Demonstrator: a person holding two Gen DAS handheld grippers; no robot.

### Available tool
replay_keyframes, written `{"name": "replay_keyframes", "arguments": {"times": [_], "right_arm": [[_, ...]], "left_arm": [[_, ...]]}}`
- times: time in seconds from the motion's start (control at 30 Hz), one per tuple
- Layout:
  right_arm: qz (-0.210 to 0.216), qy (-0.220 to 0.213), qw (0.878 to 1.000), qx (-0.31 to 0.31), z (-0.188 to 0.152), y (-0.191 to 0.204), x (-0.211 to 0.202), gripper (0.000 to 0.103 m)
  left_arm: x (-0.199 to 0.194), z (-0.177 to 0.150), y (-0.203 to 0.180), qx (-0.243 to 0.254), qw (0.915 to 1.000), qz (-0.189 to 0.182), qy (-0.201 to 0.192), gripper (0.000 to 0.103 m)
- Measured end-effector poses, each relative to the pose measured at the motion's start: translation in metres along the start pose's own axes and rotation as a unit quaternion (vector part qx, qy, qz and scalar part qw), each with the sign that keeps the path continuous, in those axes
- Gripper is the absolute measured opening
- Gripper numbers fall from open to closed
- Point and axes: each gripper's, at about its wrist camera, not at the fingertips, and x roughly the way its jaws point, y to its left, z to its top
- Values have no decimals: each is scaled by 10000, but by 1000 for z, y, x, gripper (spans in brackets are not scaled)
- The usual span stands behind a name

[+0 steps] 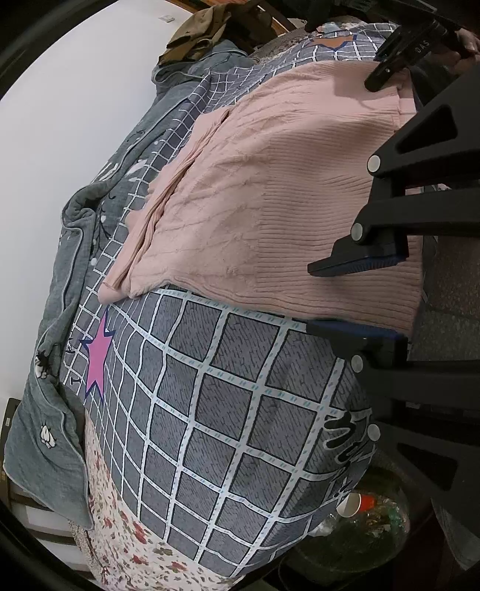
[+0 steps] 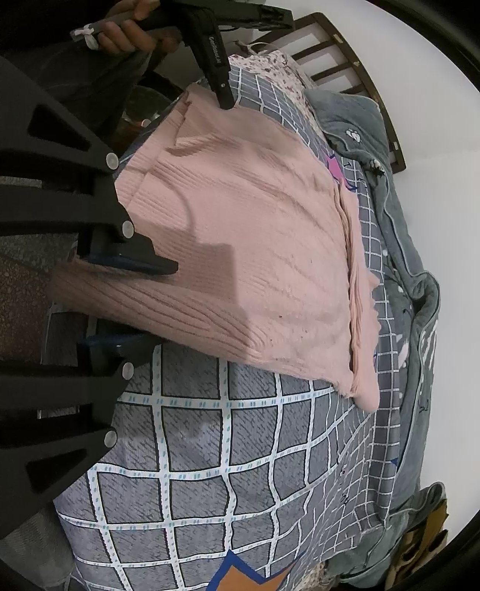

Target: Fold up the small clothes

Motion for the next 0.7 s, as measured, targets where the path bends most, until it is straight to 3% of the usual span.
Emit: {"name": "replay_keyframes", "arguments": {"times": [0.2, 0.43, 0.7], "right_arm": [[15, -3, 10000, -5, 0, 0, 0, 30], [-27, -30, 10000, -74, -1, 3, 0, 30], [29, -36, 10000, -33, -1, 2, 0, 27]], "left_arm": [[0, 0, -1, 10, 10000, 11, -3, 23], [0, -2, 5, -103, 9999, 10, 18, 10], [0, -2, 7, -150, 9999, -27, 51, 10]]}}
